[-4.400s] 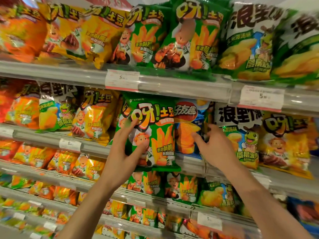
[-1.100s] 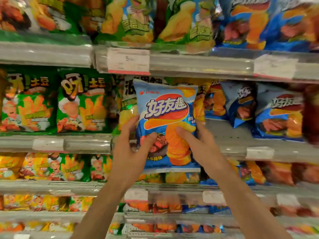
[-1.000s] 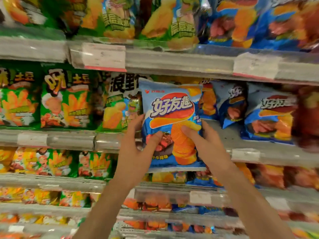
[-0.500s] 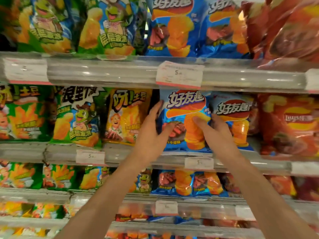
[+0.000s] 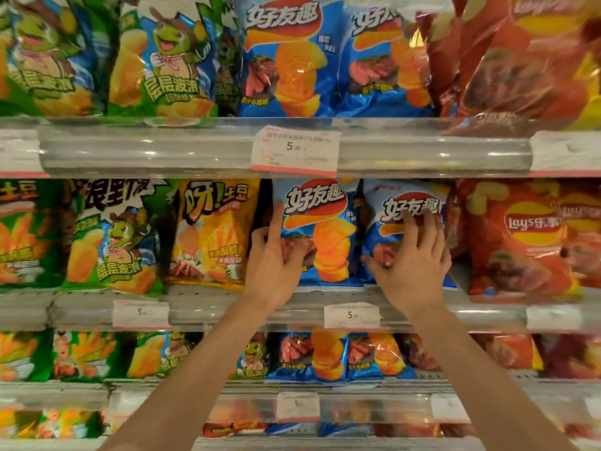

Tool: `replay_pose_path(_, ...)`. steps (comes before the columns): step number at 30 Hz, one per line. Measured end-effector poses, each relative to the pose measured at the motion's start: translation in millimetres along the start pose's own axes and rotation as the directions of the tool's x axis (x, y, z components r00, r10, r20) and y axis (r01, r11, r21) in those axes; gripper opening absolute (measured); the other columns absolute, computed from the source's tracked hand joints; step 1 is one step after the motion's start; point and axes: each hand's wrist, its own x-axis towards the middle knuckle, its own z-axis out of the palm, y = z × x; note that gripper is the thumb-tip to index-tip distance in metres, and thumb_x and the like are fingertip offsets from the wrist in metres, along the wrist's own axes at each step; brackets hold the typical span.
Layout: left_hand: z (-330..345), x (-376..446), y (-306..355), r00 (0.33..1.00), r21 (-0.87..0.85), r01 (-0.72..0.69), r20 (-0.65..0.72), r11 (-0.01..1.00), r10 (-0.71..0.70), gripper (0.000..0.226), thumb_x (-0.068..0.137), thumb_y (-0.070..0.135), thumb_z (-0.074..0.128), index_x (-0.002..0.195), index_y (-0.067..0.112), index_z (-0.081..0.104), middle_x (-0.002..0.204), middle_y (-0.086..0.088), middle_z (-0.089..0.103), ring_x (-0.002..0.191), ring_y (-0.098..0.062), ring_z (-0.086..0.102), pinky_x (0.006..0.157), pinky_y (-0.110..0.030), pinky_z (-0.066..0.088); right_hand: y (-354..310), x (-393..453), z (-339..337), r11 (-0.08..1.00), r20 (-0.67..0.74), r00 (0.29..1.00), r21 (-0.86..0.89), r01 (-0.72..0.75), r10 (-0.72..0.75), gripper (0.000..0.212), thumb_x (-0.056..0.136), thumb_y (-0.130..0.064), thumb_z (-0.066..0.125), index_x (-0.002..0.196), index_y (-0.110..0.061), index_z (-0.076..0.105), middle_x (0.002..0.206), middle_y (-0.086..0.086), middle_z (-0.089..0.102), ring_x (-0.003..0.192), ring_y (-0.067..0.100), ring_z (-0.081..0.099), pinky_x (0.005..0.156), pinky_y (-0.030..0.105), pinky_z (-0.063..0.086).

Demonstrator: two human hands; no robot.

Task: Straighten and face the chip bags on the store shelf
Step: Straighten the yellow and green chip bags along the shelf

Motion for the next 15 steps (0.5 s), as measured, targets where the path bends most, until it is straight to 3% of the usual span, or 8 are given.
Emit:
replay_pose_path(2,1,0,-3,1.0,0.007,0.007,0.027,1.0,-0.008,0.084,0.097,0.046,0.058,0.16,0.037,0.003,0.137,-0.008,0.05,0.125,-0.006,0.038,0.101,-0.018,0.029,2,4,-3,0.999,0.033,0.999,0.05,-0.013,0.011,0.101,0.073,-0.049,0.08,0.153,-0.016,0.028,0.162,0.014,0.02,0.149,0.036,0.017,0.109,0.062,0.029)
replay_pose_path(5,1,-2,0,0.999,0.019,0.019,0.034,1.0,-0.02,0.09,0.094,0.049,0.061,0.159,0.039,0.001,0.142,-0.012,0.04,0.132,-0.02,0.043,0.107,-0.03,0.037,10,7,-8,0.992,0.07,0.998,0.121,-0.019,0.01,0.1,0.074,-0.04,0.082,0.154,-0.017,0.028,0.161,0.011,0.022,0.148,0.033,0.018,0.108,0.064,0.032)
replay_pose_path(9,3,-5,-2,1.0,0.035,0.007,0.003,0.999,-0.007,0.088,0.093,0.052,0.06,0.159,0.04,0.003,0.14,-0.009,0.039,0.126,-0.023,0.052,0.102,-0.024,0.034,28,6,-19,0.977,0.082,0.996,0.212,0.011,-0.029,0.097,0.075,-0.033,0.083,0.154,-0.018,0.029,0.16,0.007,0.026,0.147,0.031,0.022,0.109,0.063,0.033)
replay_pose_path(12,6,-5,-1,1.0,0.05,0.011,-0.008,0.999,-0.011,0.088,0.093,0.054,0.058,0.16,0.039,0.003,0.14,-0.009,0.038,0.125,-0.025,0.053,0.101,-0.025,0.036,35,0,-22,0.978,0.089,0.994,0.204,0.045,-0.065,0.095,0.08,-0.038,0.077,0.156,-0.02,0.025,0.163,0.006,0.023,0.149,0.029,0.02,0.111,0.062,0.032)
replay_pose_path(15,9,-4,-1,0.999,0.074,0.017,0.027,0.997,-0.019,0.087,0.094,0.058,0.055,0.16,0.039,0.001,0.142,-0.008,0.035,0.127,-0.027,0.052,0.107,-0.033,0.04,32,-10,-14,0.99,0.065,0.993,0.102,0.093,-0.1,0.089,0.086,-0.053,0.059,0.158,-0.021,0.019,0.166,0.006,0.017,0.153,0.026,0.014,0.117,0.059,0.021)
